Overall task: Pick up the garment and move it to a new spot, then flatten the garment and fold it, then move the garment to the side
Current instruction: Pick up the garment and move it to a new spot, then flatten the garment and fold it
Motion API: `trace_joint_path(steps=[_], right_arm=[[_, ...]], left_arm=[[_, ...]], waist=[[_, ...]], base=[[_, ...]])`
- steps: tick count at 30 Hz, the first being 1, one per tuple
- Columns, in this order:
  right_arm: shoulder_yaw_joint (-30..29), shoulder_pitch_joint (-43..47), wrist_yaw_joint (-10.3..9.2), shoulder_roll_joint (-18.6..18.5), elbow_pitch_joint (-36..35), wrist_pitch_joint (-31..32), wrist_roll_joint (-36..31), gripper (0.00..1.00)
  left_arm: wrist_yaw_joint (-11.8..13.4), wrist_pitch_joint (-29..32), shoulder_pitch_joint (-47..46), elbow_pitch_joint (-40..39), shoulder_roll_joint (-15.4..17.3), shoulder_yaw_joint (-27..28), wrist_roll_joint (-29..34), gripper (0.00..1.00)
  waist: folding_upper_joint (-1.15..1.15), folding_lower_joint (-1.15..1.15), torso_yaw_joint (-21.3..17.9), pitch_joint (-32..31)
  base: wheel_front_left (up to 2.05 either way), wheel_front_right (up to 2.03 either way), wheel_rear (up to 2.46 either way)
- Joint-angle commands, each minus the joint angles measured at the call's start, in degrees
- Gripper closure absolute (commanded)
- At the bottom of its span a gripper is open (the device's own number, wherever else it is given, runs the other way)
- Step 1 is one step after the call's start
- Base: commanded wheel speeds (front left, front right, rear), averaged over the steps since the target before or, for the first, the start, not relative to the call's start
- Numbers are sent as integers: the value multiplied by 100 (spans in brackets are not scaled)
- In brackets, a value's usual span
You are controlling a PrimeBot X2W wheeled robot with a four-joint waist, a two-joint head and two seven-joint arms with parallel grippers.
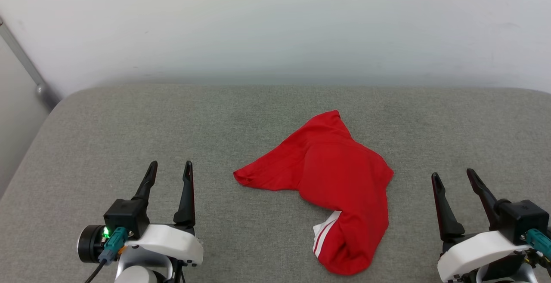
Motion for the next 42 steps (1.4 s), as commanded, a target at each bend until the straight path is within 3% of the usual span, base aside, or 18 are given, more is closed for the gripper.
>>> trace_joint_path(steps=[1, 7, 14, 21, 26, 33, 34, 35, 36, 37, 42], right_arm=[[1, 68, -4, 3, 0, 6, 14, 0], [-40, 39, -4, 2, 74, 18, 36, 0], [-632, -333, -3, 3, 449, 379, -47, 0], [-630, -1011, -4, -166, 980, 1932, -23, 0], [43, -1340, -4, -488, 1268, 3298, 412, 0], [702, -1427, -1, -686, 1913, 4526, 1150, 0], [809, -1391, 6, -699, 2029, 4702, 1222, 23], [865, -1364, 6, -670, 2085, 4772, 1341, 62], [913, -1378, 8, -647, 2067, 4773, 1430, 92], [964, -1429, 11, -679, 2003, 4730, 1452, 100], [1007, -1931, -5, -1061, 1429, 4045, 1288, 100]], left_arm=[[19, 4, 36, -54, 19, 2, -5, 0], [62, 68, 64, -148, 45, -6, -41, 0], [27, 97, -130, -285, -5, -101, -10, 0], [-62, 14, -461, -355, -173, -229, 73, 0], [-143, -41, -661, -280, -311, -303, 116, 0], [-255, -72, -809, -95, -465, -321, 156, 0], [-278, -76, -822, -73, -481, -317, 163, 0], [-297, -78, -833, -48, -499, -312, 170, 0], [-304, -81, -830, -13, -508, -306, 177, 0], [-309, -83, -819, 9, -514, -294, 177, 0], [-324, -84, -665, 62, -500, -174, 213, 0]], waist=[[0, 0, -1, -4], [0, 0, -40, -10], [0, 0, 111, 260], [0, 0, 446, 842], [0, 0, 679, 1139], [0, 0, 859, 1386], [0, 0, 872, 1395], [0, 0, 880, 1394], [0, 0, 881, 1375], [0, 0, 869, 1357], [0, 0, 701, 1151]], base=[[0, 0, 0], [0, 0, 0], [0, 0, 0], [0, 0, 0], [0, 0, 0], [0, 0, 0], [0, 0, 0], [0, 0, 0], [0, 0, 0], [0, 0, 0], [0, 0, 0]])
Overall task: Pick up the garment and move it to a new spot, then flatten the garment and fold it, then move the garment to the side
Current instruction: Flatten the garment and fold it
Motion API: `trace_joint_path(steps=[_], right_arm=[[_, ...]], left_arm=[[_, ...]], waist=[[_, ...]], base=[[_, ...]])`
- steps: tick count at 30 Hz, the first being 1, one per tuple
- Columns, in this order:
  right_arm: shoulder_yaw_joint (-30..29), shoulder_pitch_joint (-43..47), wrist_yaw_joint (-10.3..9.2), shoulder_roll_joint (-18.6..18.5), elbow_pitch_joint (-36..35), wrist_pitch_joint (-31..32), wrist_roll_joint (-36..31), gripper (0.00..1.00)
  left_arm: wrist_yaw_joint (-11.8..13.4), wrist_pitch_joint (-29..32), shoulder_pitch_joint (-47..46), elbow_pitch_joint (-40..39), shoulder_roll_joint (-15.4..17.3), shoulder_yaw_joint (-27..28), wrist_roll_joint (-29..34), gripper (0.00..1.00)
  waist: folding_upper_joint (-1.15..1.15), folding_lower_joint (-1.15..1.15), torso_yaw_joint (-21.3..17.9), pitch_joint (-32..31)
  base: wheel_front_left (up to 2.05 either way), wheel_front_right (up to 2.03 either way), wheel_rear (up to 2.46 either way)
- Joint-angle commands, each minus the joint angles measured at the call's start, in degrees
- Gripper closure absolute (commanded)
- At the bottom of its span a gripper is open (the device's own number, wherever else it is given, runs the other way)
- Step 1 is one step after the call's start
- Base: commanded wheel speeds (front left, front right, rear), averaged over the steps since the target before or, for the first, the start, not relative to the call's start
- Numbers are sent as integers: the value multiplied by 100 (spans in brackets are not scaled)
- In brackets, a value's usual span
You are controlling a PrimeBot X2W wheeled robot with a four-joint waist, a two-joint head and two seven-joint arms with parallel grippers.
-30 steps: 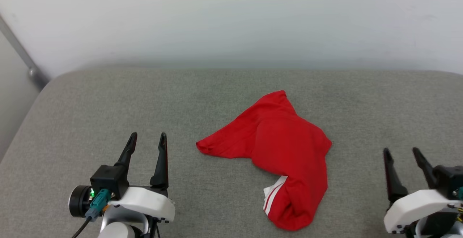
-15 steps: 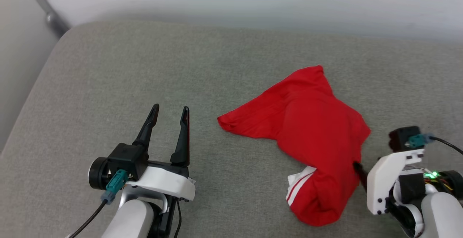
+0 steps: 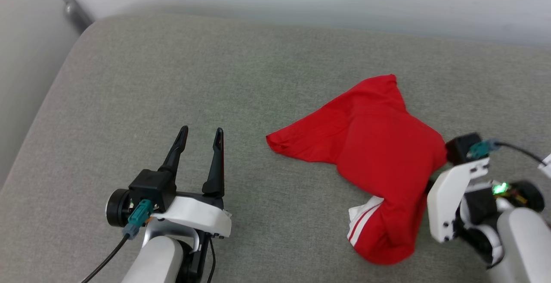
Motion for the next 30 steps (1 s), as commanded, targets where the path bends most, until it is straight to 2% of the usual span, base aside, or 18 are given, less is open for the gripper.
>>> trace_joint_path(steps=[1, 6, 12, 14, 15, 18, 22, 23, 24, 25, 30], right_arm=[[2, -237, -5, -124, -183, -218, -69, 100], [-363, -439, -5, -271, -594, -588, -364, 100], [-1844, -8, -6, -202, -733, -614, -714, 100], [-2444, 195, -5, -156, -574, -662, -721, 100], [-2444, 195, -5, -156, -574, -662, -721, 100], [-3181, 610, -5, 48, -218, -793, -759, 100], [-3697, 912, -4, 244, 385, -1309, -832, 100], [-3676, 950, -5, 280, 488, -1525, -852, 69], [-3701, 929, -5, 357, 574, -1760, -785, 19], [-3658, 931, -5, 409, 643, -1991, -736, 0], [-3289, 1025, -5, 431, 550, -3404, -685, 0]], left_arm=[[-21, -31, 81, 20, 10, 46, 40, 0], [-6, -32, 242, 22, 63, 144, 48, 0], [10, -33, 378, 25, 101, 157, 45, 0], [8, -33, 393, 35, 109, 153, 34, 0], [8, -33, 393, 35, 109, 153, 34, 0], [-6, -31, 416, 65, 124, 135, 17, 0], [24, -16, 441, 104, 157, 141, 8, 0], [37, -7, 462, 109, 169, 142, 9, 0], [39, 0, 485, 109, 176, 145, 6, 0], [54, 11, 516, 112, 194, 153, 4, 0], [115, 80, 696, 102, 271, 183, -51, 0]], waist=[[0, -1, -137, -146], [0, -1, -417, -375], [0, -1, -650, -456], [0, -1, -679, -437], [0, -1, -679, -437], [0, -1, -702, -430], [0, -1, -737, -440], [0, -1, -746, -454], [0, -1, -756, -473], [0, -1, -770, -502], [0, -1, -838, -723]], base=[[0, 0, 0], [0, 0, 0], [0, 0, 0], [0, 0, 0], [0, 0, 0], [0, 0, 0], [0, 0, 0], [0, 0, 0], [0, 0, 0], [0, 0, 0], [0, 0, 0]])
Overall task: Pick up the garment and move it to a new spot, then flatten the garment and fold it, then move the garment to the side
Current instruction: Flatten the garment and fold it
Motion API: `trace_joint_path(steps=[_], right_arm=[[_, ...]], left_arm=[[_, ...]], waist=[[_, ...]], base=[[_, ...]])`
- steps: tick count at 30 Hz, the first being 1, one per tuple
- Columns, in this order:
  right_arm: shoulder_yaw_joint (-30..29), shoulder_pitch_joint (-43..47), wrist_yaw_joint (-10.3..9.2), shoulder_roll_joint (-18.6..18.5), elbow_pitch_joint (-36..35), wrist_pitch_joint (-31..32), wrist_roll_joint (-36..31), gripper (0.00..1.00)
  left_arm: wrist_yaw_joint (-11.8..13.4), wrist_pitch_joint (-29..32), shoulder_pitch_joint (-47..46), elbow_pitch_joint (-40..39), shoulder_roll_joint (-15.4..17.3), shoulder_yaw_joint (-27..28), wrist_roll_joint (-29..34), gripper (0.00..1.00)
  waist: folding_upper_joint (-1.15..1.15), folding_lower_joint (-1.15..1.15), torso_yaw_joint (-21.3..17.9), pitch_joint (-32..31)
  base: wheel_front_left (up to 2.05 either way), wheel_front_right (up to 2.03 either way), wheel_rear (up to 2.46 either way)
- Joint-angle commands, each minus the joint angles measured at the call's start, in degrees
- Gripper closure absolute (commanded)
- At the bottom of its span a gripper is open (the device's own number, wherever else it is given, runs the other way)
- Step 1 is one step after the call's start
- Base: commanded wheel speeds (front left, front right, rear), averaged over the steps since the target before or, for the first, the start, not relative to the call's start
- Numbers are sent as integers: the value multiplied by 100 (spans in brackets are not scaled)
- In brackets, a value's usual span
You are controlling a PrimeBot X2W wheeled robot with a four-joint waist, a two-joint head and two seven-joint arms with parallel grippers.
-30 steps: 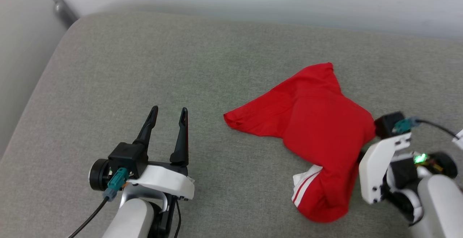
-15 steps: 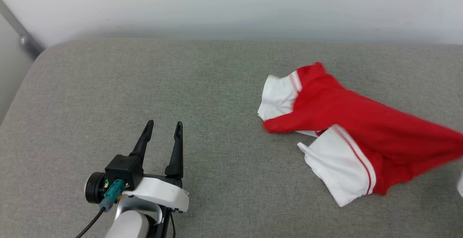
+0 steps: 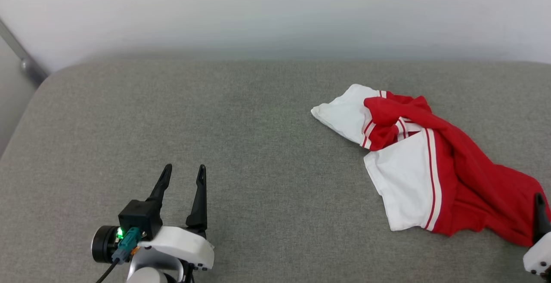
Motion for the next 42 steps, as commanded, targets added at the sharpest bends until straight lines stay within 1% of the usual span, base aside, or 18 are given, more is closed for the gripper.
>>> trace_joint_path(steps=[1, 5, 8, 11, 14, 17, 20, 25, 29, 31, 35, 39, 40, 41, 42], right_arm=[[119, 100, -2, 5, -61, -224, -30, 0], [612, 260, -2, -29, -392, -869, -168, 0], [985, 423, -3, 32, -711, -1046, -259, 0], [1283, 626, -3, 139, -1123, -965, -330, 0], [1564, 871, -3, 253, -1553, -720, -391, 0], [1892, 1086, -3, 286, -1770, -215, -298, 0], [2198, 1141, -3, 216, -1840, 560, -61, 0], [2673, 806, -2, -158, -1834, 2088, 418, 0], [3107, 408, -2, -495, -1789, 2996, 667, 0], [3283, 161, -2, -626, -1680, 3334, 742, 0], [3564, -177, -2, -804, -1315, 3764, 819, 0], [3732, -269, -2, -839, -818, 4120, 902, 0], [3747, -221, -3, -790, -694, 4183, 963, 0], [3775, -206, -2, -781, -619, 4210, 969, 52], [3800, -212, -2, -787, -591, 4187, 976, 80]], left_arm=[[23, 29, 88, -11, 32, 14, -25, 0], [89, 126, 243, -96, 96, 19, -50, 0], [116, 196, 358, -130, 143, 11, -62, 0], [160, 259, 427, -196, 179, 14, -80, 0], [188, 289, 482, -253, 175, 5, -85, 0], [210, 312, 484, -293, 154, -18, -105, 0], [208, 319, 431, -316, 127, -56, -110, 0], [141, 306, 229, -332, 59, -173, -65, 0], [69, 241, 12, -293, -9, -253, -39, 0], [54, 199, -115, -254, -68, -292, -33, 0], [4, 119, -326, -146, -177, -334, -28, 0], [-29, 30, -428, -14, -245, -316, -54, 0], [-38, 15, -439, 21, -257, -311, -62, 0], [-40, -4, -446, 52, -263, -307, -64, 0], [-45, -11, -447, 78, -265, -299, -62, 0]], waist=[[0, 0, -35, -118], [0, 0, -77, -321], [0, 0, -109, -478], [0, 0, -136, -550], [0, 0, -157, -584], [0, 0, -158, -593], [0, 0, -134, -568], [0, 0, 43, -342], [0, 0, 253, -6], [0, 0, 361, 148], [0, 0, 542, 393], [0, 0, 622, 511], [0, 0, 626, 521], [0, 0, 624, 525], [0, 0, 615, 525]], base=[[0, 0, 0], [0, 0, 0], [0, 0, 0], [0, 0, 0], [0, 0, 0], [0, 0, 0], [0, 0, 0], [0, 0, 0], [0, 0, 0], [0, 0, 0], [0, 0, 0], [0, 0, 0], [0, 0, 0], [0, 0, 0], [0, 0, 0]])
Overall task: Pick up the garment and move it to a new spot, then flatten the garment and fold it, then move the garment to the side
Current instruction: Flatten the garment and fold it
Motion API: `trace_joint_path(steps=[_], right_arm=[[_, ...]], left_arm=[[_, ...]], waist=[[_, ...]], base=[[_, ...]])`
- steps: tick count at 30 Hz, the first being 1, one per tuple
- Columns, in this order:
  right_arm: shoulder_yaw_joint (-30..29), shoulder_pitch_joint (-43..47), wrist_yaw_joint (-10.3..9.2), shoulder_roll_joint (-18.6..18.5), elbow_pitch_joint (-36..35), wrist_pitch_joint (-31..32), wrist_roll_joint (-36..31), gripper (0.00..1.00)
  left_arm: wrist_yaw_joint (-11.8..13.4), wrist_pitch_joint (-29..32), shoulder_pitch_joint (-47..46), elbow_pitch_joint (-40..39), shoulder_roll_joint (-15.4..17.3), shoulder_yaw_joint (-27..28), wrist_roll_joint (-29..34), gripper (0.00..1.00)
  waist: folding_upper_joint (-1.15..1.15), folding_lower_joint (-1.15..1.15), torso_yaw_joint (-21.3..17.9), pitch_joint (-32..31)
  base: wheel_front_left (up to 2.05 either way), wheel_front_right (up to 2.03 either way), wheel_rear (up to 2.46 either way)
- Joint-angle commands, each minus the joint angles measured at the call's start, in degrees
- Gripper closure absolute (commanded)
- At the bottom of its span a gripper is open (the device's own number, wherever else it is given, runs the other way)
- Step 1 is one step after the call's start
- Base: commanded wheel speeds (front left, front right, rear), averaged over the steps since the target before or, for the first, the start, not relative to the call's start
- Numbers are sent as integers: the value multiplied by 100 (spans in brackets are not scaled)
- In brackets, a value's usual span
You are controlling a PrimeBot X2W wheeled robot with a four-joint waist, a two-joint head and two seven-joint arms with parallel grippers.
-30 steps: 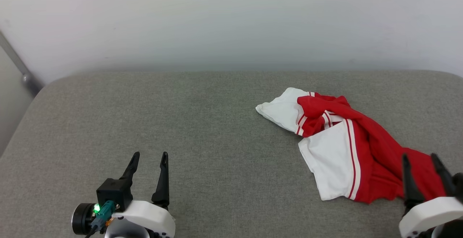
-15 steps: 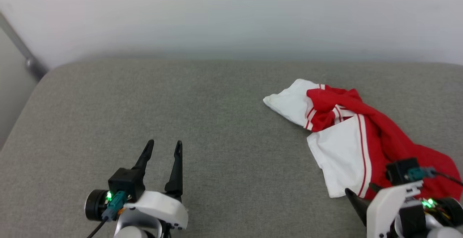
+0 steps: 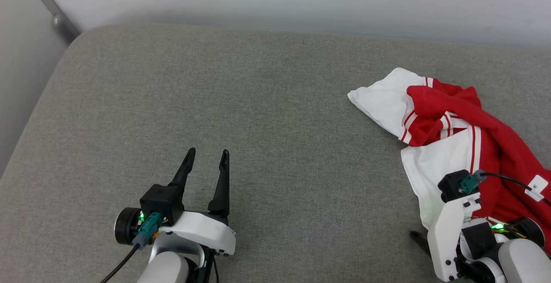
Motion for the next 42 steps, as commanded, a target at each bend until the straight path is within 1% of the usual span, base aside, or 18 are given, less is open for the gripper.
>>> trace_joint_path(steps=[1, 4, 8, 13, 17, 19, 21, 23, 26, 27, 28, 29, 30, 31, 34, 36, 37, 42], right_arm=[[111, 114, -2, 47, 222, -13, 41, 100], [62, 5, -2, 18, 1, -352, -38, 100], [-232, 33, -2, 55, -395, -726, -145, 100], [-1182, 562, -2, 302, -1128, -1005, -371, 100], [-2136, 1273, -2, 750, -1681, -928, -533, 100], [-2567, 1625, -2, 971, -1815, -849, -594, 100], [-2913, 1926, -2, 1132, -1772, -809, -570, 100], [-3163, 2203, -2, 1223, -1518, -815, -579, 100], [-3284, 2305, -2, 1291, -1001, -1083, -518, 100], [-3288, 2295, -2, 1309, -810, -1213, -471, 96], [-3251, 2252, -2, 1321, -646, -1394, -460, 55], [-3214, 2189, -2, 1323, -535, -1626, -495, 0], [-3214, 2189, -2, 1323, -535, -1626, -495, 0], [-3161, 2089, -2, 1326, -369, -2112, -422, 0], [-3046, 1999, -2, 1337, -382, -2892, -379, 0], [-2950, 1976, -2, 1341, -536, -3390, -334, 0], [-2950, 1976, -2, 1341, -536, -3390, -334, 0], [-2638, 1909, -2, 1171, -907, -4275, -568, 0]], left_arm=[[-3, -40, -65, 40, -11, 23, -26, 0], [1, -67, 37, 108, 13, 52, -31, 0], [17, -73, 123, 138, 50, 70, -16, 0], [54, -78, 266, 131, 126, 113, -38, 0], [109, -53, 417, 75, 187, 157, -78, 0], [142, -34, 497, 31, 227, 176, -81, 0], [163, 0, 558, -8, 259, 188, -102, 0], [187, 30, 611, -54, 289, 191, -113, 0], [198, 78, 664, -92, 319, 188, -135, 0], [206, 96, 686, -103, 334, 191, -129, 0], [219, 104, 700, -118, 341, 193, -134, 0], [229, 113, 709, -129, 337, 192, -144, 0], [229, 113, 709, -129, 337, 192, -144, 0], [243, 142, 740, -144, 345, 181, -163, 0], [266, 174, 806, -163, 369, 179, -174, 0], [293, 203, 865, -182, 392, 186, -185, 0], [293, 203, 865, -182, 392, 186, -185, 0], [325, 236, 970, -211, 444, 207, -228, 0]], waist=[[0, 0, -23, -5], [0, 0, -122, -99], [0, 0, -282, -262], [0, 0, -496, -510], [0, 0, -680, -656], [0, 0, -761, -701], [0, 0, -826, -731], [0, 0, -858, -749], [0, 0, -890, -783], [0, 0, -898, -788], [0, 0, -904, -795], [0, 0, -905, -804], [0, 0, -905, -804], [0, 0, -896, -847], [0, 0, -903, -936], [0, 0, -913, -1000], [0, 0, -913, -1000], [0, 0, -936, -1118]], base=[[0, 0, 0], [0, 0, 0], [0, 0, 0], [0, 0, 0], [0, 0, 0], [0, 0, 0], [0, 0, 0], [0, 0, 0], [0, 0, 0], [0, 0, 0], [0, 0, 0], [0, 0, 0], [0, 0, 0], [0, 0, 0], [0, 0, 0], [0, 0, 0], [0, 0, 0], [0, 0, 0]])
